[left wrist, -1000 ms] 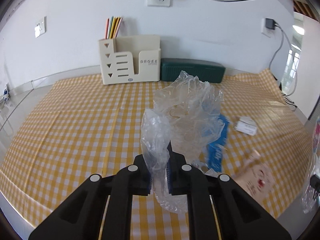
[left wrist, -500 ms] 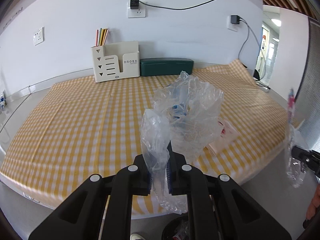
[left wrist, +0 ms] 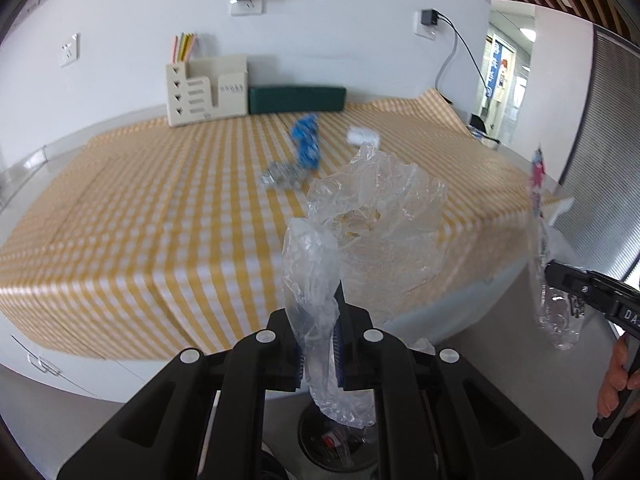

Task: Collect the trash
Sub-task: 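Carry the clear bag and candy wrapper down toward the mesh wastebasket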

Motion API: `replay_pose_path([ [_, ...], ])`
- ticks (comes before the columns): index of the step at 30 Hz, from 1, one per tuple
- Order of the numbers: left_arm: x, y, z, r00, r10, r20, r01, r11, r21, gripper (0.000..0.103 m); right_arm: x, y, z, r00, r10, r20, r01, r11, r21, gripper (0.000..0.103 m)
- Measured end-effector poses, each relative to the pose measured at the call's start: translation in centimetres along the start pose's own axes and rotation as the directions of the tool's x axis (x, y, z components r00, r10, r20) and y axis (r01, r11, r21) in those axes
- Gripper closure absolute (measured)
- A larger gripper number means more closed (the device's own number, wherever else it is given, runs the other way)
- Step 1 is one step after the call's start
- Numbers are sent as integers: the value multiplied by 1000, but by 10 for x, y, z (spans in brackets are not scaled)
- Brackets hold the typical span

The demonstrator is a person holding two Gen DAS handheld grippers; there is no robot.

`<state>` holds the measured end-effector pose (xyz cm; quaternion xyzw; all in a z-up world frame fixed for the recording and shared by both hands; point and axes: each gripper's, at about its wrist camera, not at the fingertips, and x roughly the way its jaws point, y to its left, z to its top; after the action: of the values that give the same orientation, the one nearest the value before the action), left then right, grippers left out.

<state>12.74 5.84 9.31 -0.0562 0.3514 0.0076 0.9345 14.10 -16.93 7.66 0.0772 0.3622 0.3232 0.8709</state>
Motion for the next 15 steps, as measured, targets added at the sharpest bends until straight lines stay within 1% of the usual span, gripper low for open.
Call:
replay_pose_path([
  [5, 5, -12, -33, 997, -58, -50, 59, 998, 13, 91, 6, 2, -36, 998, 17, -60, -15, 999, 30, 96],
  [8, 10, -18, -53, 994, -76, -77, 79, 996, 32, 91, 12, 0, -57, 996, 23, -87, -18, 998, 62, 96],
  [12, 25, -22, -80, 985, -103, -135, 110, 993, 40, 91, 22, -5, -84, 992, 22, -127, -9, 995, 102, 96],
  [15, 40, -25, -101, 976, -114, -187, 126, 991, 52, 91, 34, -11, -106, 986, 20, -164, 3, 990, 139, 96],
])
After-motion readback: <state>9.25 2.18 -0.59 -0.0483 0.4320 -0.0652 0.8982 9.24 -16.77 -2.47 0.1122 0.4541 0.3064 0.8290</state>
